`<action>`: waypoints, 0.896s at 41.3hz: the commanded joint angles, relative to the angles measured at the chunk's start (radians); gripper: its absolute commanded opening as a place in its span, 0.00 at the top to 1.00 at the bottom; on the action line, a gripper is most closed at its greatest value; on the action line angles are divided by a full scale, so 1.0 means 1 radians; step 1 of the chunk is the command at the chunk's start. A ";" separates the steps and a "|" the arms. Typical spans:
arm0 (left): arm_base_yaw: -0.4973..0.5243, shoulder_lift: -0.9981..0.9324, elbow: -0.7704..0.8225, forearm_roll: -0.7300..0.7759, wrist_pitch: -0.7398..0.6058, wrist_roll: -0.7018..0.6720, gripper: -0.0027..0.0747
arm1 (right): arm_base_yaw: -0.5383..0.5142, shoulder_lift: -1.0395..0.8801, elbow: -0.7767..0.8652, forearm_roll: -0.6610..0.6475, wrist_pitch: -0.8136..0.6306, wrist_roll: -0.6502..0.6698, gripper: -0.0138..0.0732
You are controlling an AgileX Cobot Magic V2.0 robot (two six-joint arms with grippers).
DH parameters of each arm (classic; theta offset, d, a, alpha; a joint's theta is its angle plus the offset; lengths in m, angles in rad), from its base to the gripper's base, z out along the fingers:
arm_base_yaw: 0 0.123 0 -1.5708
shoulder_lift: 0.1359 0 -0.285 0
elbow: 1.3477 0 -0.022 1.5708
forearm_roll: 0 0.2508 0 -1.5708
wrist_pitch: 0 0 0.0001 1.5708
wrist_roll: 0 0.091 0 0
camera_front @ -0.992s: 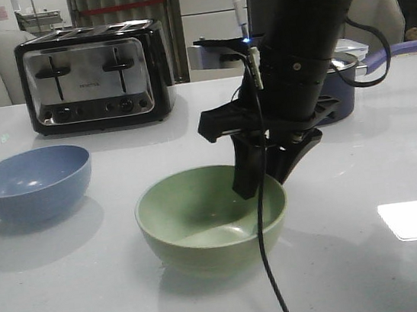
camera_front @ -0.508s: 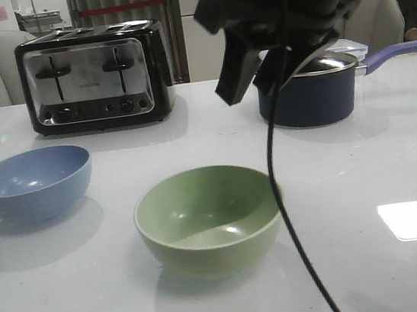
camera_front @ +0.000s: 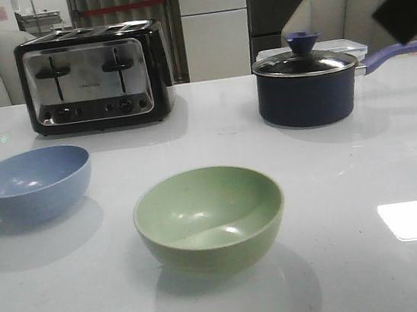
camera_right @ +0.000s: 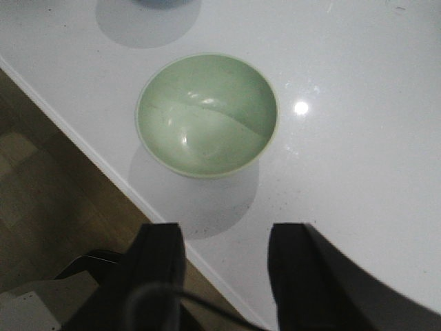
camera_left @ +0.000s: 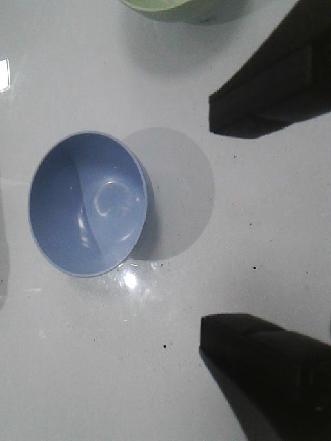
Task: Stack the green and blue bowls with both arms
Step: 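Open the right gripper and lift it away from the green bowl, then grasp the rim of the light blue bowl with the left gripper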
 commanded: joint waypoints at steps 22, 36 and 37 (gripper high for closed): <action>0.046 0.592 -0.466 0.002 0.101 -0.015 0.22 | 0.000 -0.135 0.001 0.004 -0.037 -0.012 0.37; 0.048 0.869 -0.646 0.004 0.061 -0.015 0.24 | 0.000 -0.135 0.001 0.004 -0.037 -0.012 0.37; 0.048 0.885 -0.652 0.004 0.060 -0.015 0.26 | 0.000 -0.135 0.001 0.004 -0.036 -0.012 0.37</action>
